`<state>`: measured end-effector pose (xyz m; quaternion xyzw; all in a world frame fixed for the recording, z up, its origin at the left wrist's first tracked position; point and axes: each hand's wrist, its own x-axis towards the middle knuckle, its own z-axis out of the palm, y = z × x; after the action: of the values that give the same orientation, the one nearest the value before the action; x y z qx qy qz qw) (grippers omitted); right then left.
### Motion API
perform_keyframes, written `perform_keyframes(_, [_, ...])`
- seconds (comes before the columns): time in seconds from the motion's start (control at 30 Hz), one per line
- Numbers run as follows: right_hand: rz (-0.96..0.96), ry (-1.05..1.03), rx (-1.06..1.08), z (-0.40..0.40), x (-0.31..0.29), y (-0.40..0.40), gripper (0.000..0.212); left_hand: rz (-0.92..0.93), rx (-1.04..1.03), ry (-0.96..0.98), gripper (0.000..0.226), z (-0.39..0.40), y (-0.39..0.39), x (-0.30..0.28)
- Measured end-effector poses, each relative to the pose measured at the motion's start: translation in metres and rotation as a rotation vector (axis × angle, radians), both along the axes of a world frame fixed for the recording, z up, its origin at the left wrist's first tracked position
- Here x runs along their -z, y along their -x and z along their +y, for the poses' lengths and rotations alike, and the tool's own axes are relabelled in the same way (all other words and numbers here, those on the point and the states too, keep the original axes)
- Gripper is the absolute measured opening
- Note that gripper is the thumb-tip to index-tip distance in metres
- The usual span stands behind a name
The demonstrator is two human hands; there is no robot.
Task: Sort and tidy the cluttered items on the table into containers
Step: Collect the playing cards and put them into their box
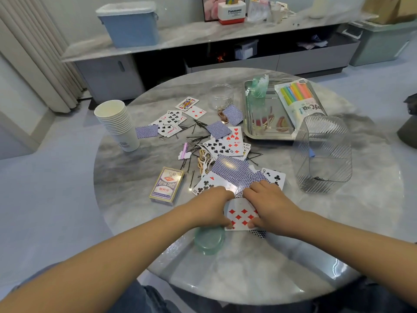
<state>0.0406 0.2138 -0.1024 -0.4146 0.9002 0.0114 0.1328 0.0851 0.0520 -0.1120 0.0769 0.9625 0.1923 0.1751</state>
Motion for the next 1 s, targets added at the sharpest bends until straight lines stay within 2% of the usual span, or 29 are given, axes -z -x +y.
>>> perform_keyframes(0.1, [-0.062,0.026,0.049,0.001,-0.002,-0.001,0.052,0.018,0.013,-0.018,0.04,0.001,0.0,-0.003])
perform_keyframes(0.3, [-0.236,0.154,0.196,0.002,-0.013,0.015,0.041,-0.066,-0.086,-0.187,0.047,-0.02,0.011,-0.02])
perform_keyframes(0.4, [-0.267,0.146,0.288,0.001,-0.015,0.026,0.045,-0.004,-0.04,-0.058,0.057,-0.034,0.017,-0.016])
perform_keyframes(0.53, [-0.283,0.1,0.268,-0.003,-0.012,0.026,0.028,0.051,0.089,0.233,0.076,-0.044,0.022,-0.005])
perform_keyframes(0.63, [-0.309,0.117,0.286,-0.006,-0.012,0.024,0.026,0.11,0.078,0.293,0.069,-0.048,0.027,-0.002])
perform_keyframes(0.8, [-0.316,0.106,0.381,-0.005,-0.015,0.032,0.038,0.167,0.042,0.317,0.049,-0.054,0.03,-0.002])
perform_keyframes(0.9, [-0.364,0.162,0.459,-0.003,-0.019,0.04,0.028,0.127,0.019,0.222,0.034,-0.057,0.031,-0.007])
perform_keyframes(1.0, [-0.481,0.235,0.521,-0.003,-0.023,0.043,0.027,0.126,-0.044,0.062,0.03,-0.053,0.029,-0.012])
